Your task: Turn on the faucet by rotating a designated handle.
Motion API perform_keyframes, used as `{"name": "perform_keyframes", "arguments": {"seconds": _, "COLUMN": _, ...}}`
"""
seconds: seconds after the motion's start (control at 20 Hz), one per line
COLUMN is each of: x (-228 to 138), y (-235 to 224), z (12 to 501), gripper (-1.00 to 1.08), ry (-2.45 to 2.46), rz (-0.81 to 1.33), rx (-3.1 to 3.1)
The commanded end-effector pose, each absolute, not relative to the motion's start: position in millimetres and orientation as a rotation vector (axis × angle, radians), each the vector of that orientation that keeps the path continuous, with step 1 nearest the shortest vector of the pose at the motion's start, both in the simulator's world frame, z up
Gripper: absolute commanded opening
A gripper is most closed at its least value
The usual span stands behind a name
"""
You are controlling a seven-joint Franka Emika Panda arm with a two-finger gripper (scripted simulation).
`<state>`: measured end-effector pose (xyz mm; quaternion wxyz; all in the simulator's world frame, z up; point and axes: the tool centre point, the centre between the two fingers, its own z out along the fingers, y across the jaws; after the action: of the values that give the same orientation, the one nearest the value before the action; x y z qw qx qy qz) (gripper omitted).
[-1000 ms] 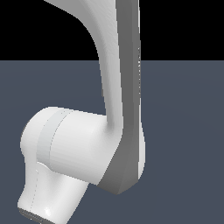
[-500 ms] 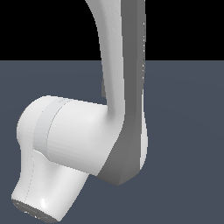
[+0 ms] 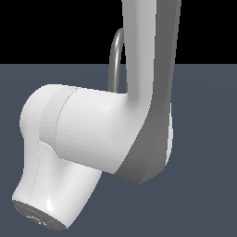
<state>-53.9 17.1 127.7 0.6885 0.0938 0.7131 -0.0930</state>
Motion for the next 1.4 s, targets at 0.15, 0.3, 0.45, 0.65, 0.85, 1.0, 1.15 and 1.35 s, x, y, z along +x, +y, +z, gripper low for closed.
{"name": "perform_keyframes", "arguments": {"seconds": 0.15, "x": -55.8, "y": 10.7, "z": 133.4, "gripper": -1.0, "ry": 1.597, "rz": -0.21, "rx": 0.213}}
{"name": "perform_keyframes", "arguments": {"seconds": 0.3, "x": -57.9, "y": 2.5, "z": 141.2, "gripper": -1.0, "ry": 1.588, "rz": -0.208, "rx": 0.211}}
{"name": "perform_keyframes", "arguments": {"seconds": 0.45, "x": -59.9, "y": -5.6, "z": 148.9, "gripper": -1.0, "ry": 1.58, "rz": -0.206, "rx": 0.21}}
{"name": "perform_keyframes", "arguments": {"seconds": 0.65, "x": -62.6, "y": -16.3, "z": 159.1, "gripper": -1.0, "ry": 1.569, "rz": -0.204, "rx": 0.208}}
{"name": "perform_keyframes", "arguments": {"seconds": 0.85, "x": -64.6, "y": -24.3, "z": 166.6, "gripper": -1.0, "ry": 1.561, "rz": -0.202, "rx": 0.206}}
{"name": "perform_keyframes", "arguments": {"seconds": 1.0, "x": -66.7, "y": -13.1, "z": 153.9, "gripper": -1.0, "ry": 1.584, "rz": -0.174, "rx": 0.183}}
{"name": "perform_keyframes", "arguments": {"seconds": 1.15, "x": -68.9, "y": -27.1, "z": 151.5, "gripper": -1.0, "ry": 1.577, "rz": -0.182, "rx": 0.189}}
{"name": "perform_keyframes", "arguments": {"seconds": 1.35, "x": -71.9, "y": -45.5, "z": 148.4, "gripper": -1.0, "ry": 1.569, "rz": -0.192, "rx": 0.198}}
